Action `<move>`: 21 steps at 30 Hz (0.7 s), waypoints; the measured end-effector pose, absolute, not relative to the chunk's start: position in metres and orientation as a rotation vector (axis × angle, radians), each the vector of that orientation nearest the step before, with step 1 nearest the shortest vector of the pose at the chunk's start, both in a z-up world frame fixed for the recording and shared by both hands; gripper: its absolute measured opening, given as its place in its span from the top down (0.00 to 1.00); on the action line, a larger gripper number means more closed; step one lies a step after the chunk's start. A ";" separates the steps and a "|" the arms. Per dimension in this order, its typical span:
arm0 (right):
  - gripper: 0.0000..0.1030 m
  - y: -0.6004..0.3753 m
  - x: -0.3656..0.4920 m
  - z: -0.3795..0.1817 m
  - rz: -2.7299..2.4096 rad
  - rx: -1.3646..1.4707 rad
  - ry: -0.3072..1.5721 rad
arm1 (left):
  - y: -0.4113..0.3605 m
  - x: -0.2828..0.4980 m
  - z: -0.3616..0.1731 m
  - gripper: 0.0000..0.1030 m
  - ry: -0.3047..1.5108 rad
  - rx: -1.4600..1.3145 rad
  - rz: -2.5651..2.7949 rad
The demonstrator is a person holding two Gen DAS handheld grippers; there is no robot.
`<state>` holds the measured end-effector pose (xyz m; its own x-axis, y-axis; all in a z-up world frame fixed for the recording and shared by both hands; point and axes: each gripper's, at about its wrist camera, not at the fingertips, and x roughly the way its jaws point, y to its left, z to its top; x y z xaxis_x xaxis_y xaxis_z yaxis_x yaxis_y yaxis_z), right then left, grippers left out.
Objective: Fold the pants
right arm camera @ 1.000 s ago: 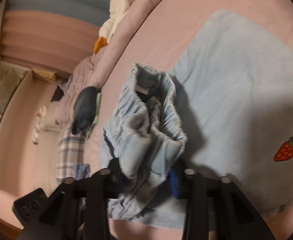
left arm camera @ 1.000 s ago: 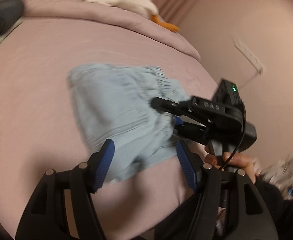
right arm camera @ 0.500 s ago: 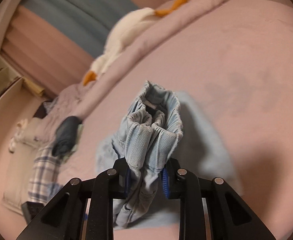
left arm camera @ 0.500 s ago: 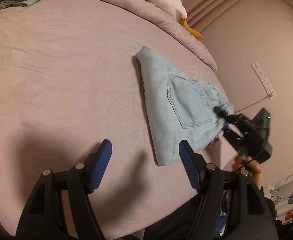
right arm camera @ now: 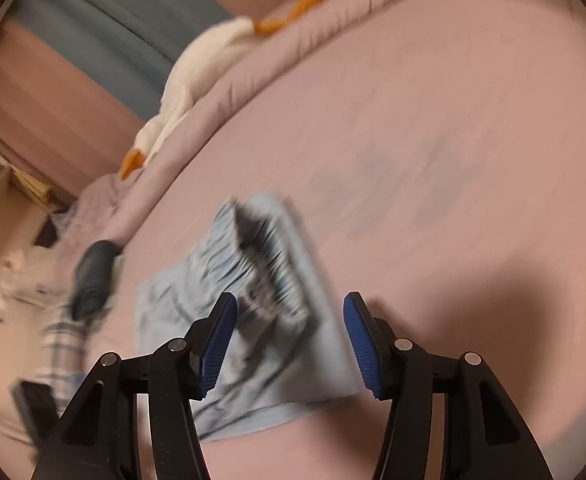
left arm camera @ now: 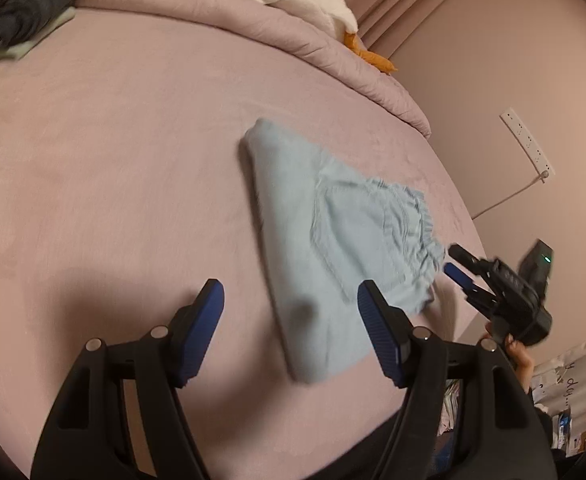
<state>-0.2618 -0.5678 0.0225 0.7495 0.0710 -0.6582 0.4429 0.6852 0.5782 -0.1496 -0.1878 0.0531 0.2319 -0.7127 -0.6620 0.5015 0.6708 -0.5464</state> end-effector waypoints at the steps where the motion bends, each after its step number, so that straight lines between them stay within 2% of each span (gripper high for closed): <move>1: 0.46 -0.565 -0.264 0.030 -0.248 0.744 0.693 | -0.195 -0.146 0.057 0.35 1.022 -0.218 -0.851; 2: 0.46 -0.560 -0.265 0.035 -0.247 0.700 0.680 | -0.203 -0.143 0.061 0.35 0.997 -0.189 -0.854; 4: 0.47 -0.543 -0.261 0.048 -0.205 0.599 0.651 | -0.226 -0.131 0.068 0.43 0.960 -0.132 -0.860; 6: 0.62 -0.522 -0.252 0.058 -0.142 0.489 0.643 | -0.248 -0.117 0.069 0.65 0.962 -0.102 -0.887; 8: 0.72 -0.499 -0.238 0.061 -0.092 0.376 0.666 | -0.267 -0.104 0.066 0.73 0.965 -0.072 -0.892; 10: 0.80 -0.488 -0.227 0.056 -0.074 0.312 0.701 | -0.284 -0.088 0.058 0.76 0.965 -0.035 -0.866; 12: 0.80 -0.487 -0.217 0.045 -0.099 0.294 0.746 | -0.298 -0.070 0.042 0.77 0.997 0.012 -0.834; 14: 0.80 -0.492 -0.211 0.028 -0.108 0.305 0.816 | -0.307 -0.056 0.017 0.88 1.086 0.031 -0.815; 15: 0.80 -0.494 -0.210 0.018 -0.100 0.306 0.845 | -0.307 -0.052 0.012 0.89 1.084 0.014 -0.826; 21: 0.81 -0.500 -0.211 0.025 -0.064 0.308 0.847 | -0.294 -0.049 0.019 0.92 1.068 -0.029 -0.843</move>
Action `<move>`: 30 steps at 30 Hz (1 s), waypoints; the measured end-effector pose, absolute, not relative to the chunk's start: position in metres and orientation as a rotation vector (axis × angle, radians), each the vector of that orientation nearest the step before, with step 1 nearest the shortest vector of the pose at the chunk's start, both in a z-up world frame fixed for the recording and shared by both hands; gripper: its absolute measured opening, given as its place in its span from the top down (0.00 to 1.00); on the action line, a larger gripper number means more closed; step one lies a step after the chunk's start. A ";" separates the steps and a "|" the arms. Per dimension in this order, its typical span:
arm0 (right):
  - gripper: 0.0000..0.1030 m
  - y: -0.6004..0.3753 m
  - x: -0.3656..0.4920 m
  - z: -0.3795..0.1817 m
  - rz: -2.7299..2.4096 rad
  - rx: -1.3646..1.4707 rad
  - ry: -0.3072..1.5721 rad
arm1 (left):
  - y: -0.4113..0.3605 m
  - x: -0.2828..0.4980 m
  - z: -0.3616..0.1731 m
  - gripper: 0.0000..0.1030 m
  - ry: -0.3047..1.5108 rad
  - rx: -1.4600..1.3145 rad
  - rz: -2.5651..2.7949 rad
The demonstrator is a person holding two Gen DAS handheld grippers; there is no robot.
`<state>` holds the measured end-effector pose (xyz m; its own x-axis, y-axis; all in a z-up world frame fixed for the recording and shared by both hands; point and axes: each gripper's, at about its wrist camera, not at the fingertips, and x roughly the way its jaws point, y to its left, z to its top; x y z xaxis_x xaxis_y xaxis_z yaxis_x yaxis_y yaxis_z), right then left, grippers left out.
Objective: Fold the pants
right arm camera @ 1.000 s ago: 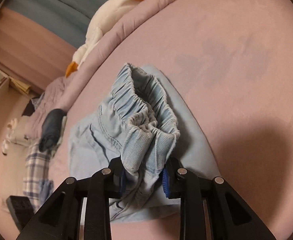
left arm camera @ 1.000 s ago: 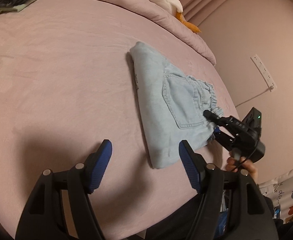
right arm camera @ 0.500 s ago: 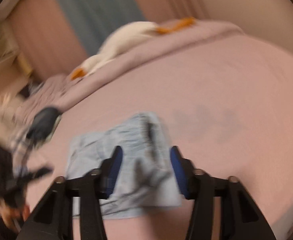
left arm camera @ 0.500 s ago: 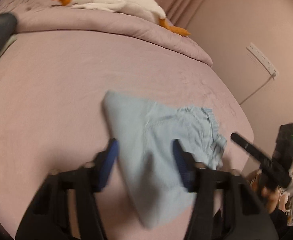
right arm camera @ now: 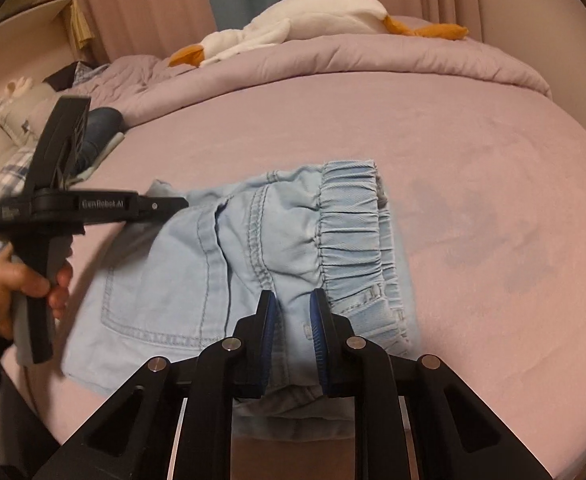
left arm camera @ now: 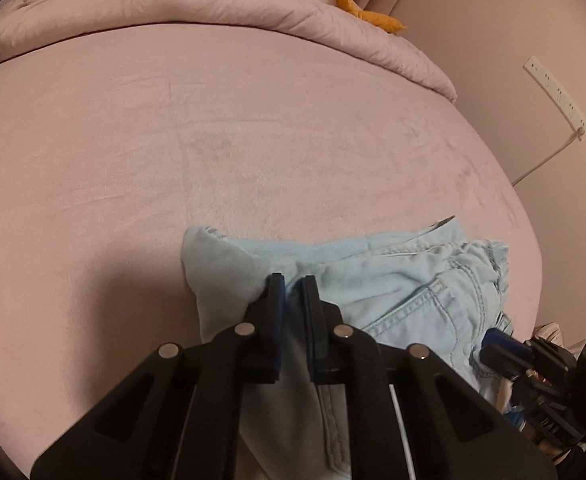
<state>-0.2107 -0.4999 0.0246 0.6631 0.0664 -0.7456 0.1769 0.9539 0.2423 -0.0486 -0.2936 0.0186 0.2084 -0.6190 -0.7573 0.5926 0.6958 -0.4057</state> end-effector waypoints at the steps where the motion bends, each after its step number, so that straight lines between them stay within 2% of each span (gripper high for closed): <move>1: 0.81 -0.503 -0.212 0.032 -0.046 0.335 0.827 | -0.289 -0.051 0.022 0.92 1.062 -0.043 -0.845; 3: 0.81 -0.501 -0.211 0.045 -0.014 0.359 0.777 | -0.281 -0.059 0.031 0.89 1.044 -0.062 -0.865; 7: 0.81 -0.490 -0.188 0.056 -0.003 0.309 0.763 | -0.280 -0.097 0.041 0.88 1.009 -0.046 -0.935; 9: 0.81 -0.482 -0.171 0.056 0.002 0.273 0.771 | -0.283 -0.112 0.029 0.88 1.060 -0.003 -0.941; 11: 0.81 -0.476 -0.153 0.044 -0.019 0.240 0.827 | -0.282 -0.121 0.009 0.92 1.133 -0.002 -0.953; 14: 0.82 -0.476 -0.141 0.014 -0.081 0.260 0.915 | -0.269 -0.129 0.005 0.92 1.122 -0.057 -0.981; 16: 0.84 -0.479 -0.144 0.013 -0.081 0.287 0.898 | -0.261 -0.133 0.008 0.89 1.144 -0.093 -0.991; 19: 0.84 -0.484 -0.150 0.023 -0.086 0.340 0.904 | -0.246 -0.154 0.013 0.88 1.127 -0.098 -1.010; 23: 0.83 -0.469 -0.171 0.044 -0.031 0.322 0.822 | -0.227 -0.176 0.001 0.89 1.153 -0.128 -1.044; 25: 0.83 -0.458 -0.174 0.035 0.023 0.315 0.855 | -0.224 -0.182 -0.002 0.89 1.126 -0.139 -1.045; 27: 0.83 -0.444 -0.166 0.007 0.009 0.247 0.973 | -0.223 -0.179 -0.004 0.89 1.146 -0.165 -1.043; 30: 0.83 -0.440 -0.163 0.012 -0.026 0.233 0.980 | -0.216 -0.181 -0.004 0.89 1.148 -0.161 -1.057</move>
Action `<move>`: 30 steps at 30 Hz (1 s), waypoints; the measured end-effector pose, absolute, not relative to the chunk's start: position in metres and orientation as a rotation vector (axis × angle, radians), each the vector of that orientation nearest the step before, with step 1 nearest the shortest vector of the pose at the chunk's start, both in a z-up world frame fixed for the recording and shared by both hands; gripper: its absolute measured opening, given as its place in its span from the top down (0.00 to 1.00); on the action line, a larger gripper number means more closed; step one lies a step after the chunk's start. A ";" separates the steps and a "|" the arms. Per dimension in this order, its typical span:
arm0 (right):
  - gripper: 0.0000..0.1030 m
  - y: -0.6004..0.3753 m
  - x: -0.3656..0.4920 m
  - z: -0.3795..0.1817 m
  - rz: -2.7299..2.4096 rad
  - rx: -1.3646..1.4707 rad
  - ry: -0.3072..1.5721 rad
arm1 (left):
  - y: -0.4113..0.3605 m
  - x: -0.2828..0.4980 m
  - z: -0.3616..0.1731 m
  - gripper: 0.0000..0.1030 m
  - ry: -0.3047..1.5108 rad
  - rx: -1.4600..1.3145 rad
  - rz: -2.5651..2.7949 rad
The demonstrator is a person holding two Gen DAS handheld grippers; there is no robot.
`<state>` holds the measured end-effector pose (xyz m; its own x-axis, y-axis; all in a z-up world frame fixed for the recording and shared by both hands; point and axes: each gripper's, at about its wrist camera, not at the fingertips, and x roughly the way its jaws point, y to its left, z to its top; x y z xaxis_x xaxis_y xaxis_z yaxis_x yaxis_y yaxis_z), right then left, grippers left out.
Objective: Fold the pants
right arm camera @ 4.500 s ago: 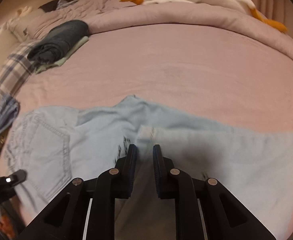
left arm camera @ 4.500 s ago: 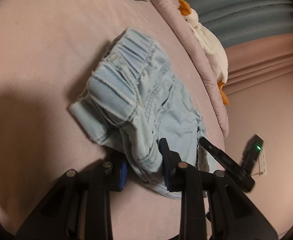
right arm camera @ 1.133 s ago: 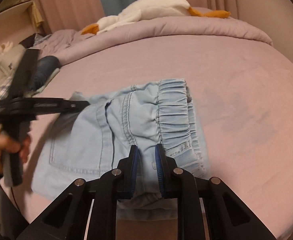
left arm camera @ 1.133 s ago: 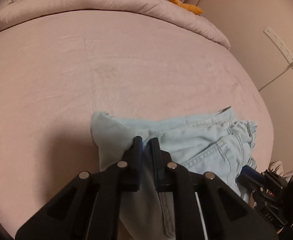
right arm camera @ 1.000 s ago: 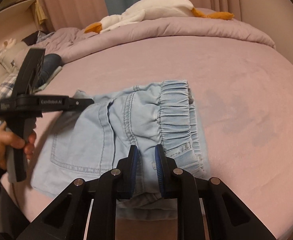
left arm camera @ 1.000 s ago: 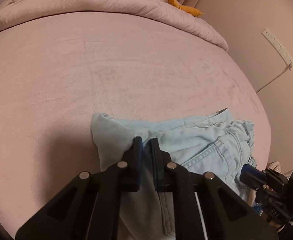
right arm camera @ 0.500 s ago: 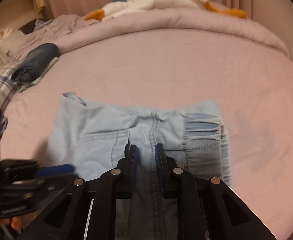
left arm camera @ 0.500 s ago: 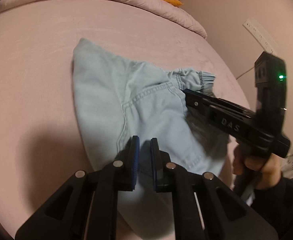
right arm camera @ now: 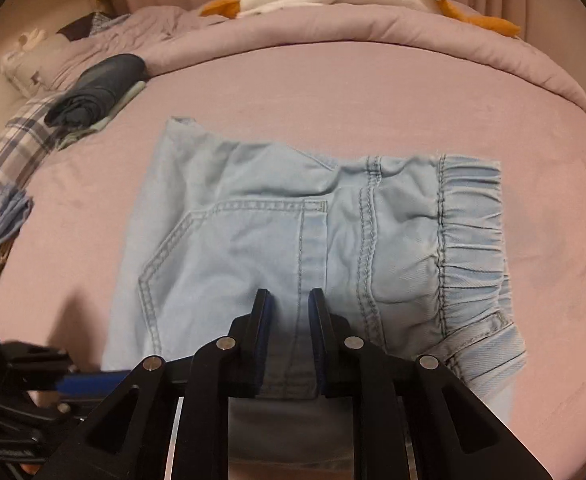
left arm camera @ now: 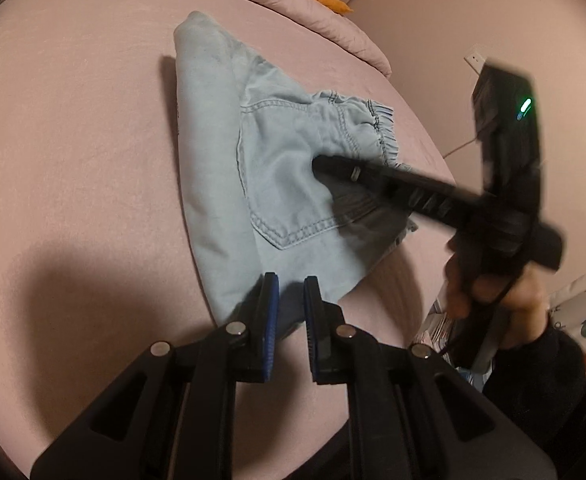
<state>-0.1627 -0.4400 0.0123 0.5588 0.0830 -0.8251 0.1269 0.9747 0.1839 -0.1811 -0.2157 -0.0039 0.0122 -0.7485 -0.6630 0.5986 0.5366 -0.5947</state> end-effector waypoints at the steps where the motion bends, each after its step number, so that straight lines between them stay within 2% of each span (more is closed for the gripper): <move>1: 0.83 -0.438 -0.162 0.021 -0.014 0.245 0.962 | -0.215 -0.182 -0.005 0.89 1.146 -0.163 -1.059; 6: 0.83 -0.410 -0.132 0.039 0.134 0.211 0.918 | -0.208 -0.173 -0.011 0.89 1.170 -0.227 -1.073; 11: 0.83 -0.375 -0.073 0.028 0.197 0.149 0.968 | -0.208 -0.173 -0.007 0.89 1.159 -0.206 -1.076; 13: 0.83 -0.367 -0.057 0.013 0.173 0.109 1.033 | -0.211 -0.172 -0.005 0.89 1.151 -0.180 -1.069; 16: 0.83 -0.368 -0.053 0.013 0.177 0.123 1.028 | -0.214 -0.173 -0.005 0.89 1.153 -0.170 -1.071; 24: 0.82 -0.389 -0.133 0.046 0.159 0.231 0.907 | -0.222 -0.172 -0.003 0.89 1.147 -0.153 -1.044; 30: 0.82 -0.378 -0.205 0.027 0.107 0.125 0.959 | -0.231 -0.170 -0.002 0.88 1.130 -0.113 -1.029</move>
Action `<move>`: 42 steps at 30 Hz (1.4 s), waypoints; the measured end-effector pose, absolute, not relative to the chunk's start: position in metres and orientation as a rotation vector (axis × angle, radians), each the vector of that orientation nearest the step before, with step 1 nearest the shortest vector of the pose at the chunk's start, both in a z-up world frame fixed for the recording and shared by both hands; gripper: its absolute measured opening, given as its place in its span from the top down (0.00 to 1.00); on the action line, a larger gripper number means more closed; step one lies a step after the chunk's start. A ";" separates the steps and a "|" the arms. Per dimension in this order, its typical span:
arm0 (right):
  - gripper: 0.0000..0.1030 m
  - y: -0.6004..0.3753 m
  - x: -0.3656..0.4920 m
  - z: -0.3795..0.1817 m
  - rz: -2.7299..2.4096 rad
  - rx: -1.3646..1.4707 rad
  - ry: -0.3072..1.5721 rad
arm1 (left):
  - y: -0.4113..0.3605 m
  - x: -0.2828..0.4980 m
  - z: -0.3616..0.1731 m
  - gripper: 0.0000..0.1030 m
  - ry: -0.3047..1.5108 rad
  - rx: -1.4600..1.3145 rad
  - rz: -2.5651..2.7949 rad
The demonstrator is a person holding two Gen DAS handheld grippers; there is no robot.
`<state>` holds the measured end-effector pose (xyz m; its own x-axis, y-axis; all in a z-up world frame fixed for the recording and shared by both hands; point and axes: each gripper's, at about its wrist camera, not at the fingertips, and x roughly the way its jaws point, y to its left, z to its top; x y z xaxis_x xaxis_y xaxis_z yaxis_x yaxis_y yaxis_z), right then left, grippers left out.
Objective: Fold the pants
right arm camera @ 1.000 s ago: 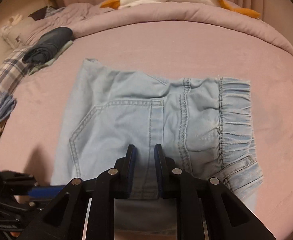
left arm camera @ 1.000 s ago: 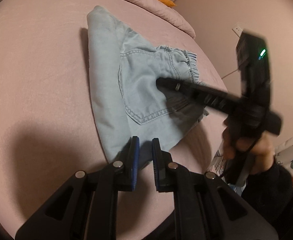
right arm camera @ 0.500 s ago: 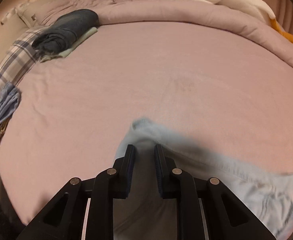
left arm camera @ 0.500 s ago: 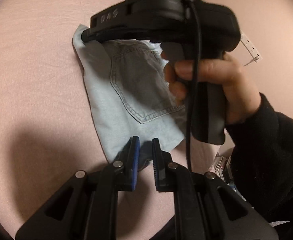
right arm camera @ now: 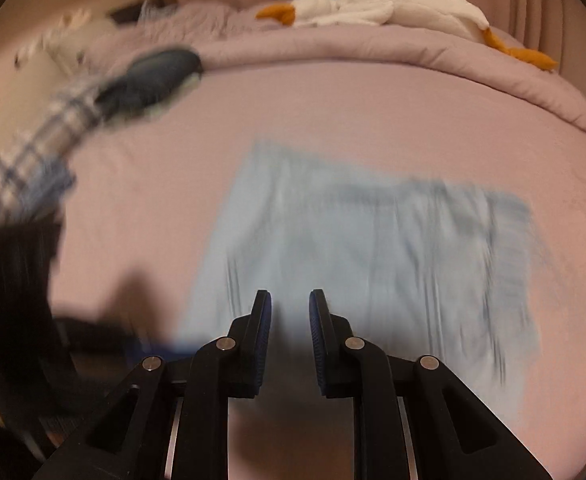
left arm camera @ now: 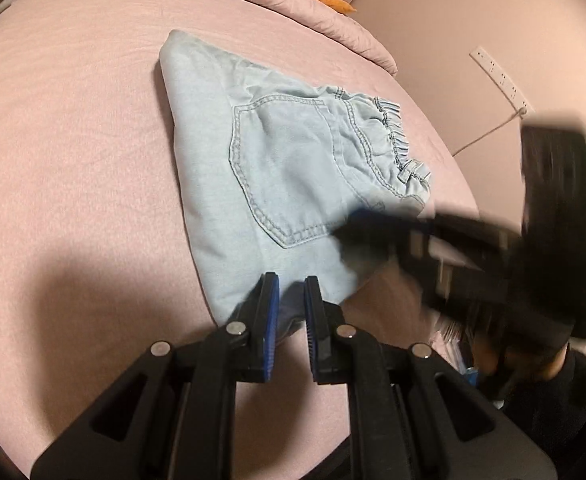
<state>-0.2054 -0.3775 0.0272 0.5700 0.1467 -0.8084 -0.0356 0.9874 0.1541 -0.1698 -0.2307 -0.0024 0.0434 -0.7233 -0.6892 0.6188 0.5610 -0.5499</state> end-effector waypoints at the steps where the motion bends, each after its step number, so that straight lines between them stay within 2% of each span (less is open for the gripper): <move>1: 0.81 -0.376 -0.213 0.020 0.103 0.115 0.974 | -0.231 -0.171 -0.002 0.88 1.128 -0.106 -1.028; 6: 0.79 -0.362 -0.242 0.010 0.075 0.029 0.965 | -0.231 -0.171 0.003 0.88 1.106 -0.072 -1.013; 8: 0.76 -0.367 -0.241 0.013 0.095 0.062 0.986 | -0.229 -0.170 0.005 0.88 1.108 -0.065 -1.002; 11: 0.75 -0.387 -0.246 0.022 0.134 0.194 0.974 | -0.223 -0.170 0.007 0.86 1.106 -0.057 -0.975; 13: 0.73 -0.407 -0.251 0.028 0.129 0.282 0.949 | -0.221 -0.171 0.010 0.82 1.095 -0.054 -0.962; 15: 0.69 -0.420 -0.253 0.032 0.112 0.345 0.922 | -0.220 -0.175 0.013 0.70 1.078 -0.042 -0.954; 18: 0.67 -0.438 -0.254 0.037 0.086 0.418 0.886 | -0.221 -0.179 0.020 0.60 1.045 -0.014 -0.941; 30: 0.66 -0.438 -0.258 0.046 0.078 0.492 0.786 | -0.216 -0.174 0.017 0.59 1.063 -0.014 -0.895; 38: 0.67 -0.447 -0.249 0.012 -0.002 0.514 0.881 | -0.219 -0.173 0.014 0.59 1.077 -0.007 -0.892; 42: 0.66 -0.450 -0.252 0.025 0.014 0.544 0.865 | -0.212 -0.168 0.017 0.58 1.078 -0.045 -0.881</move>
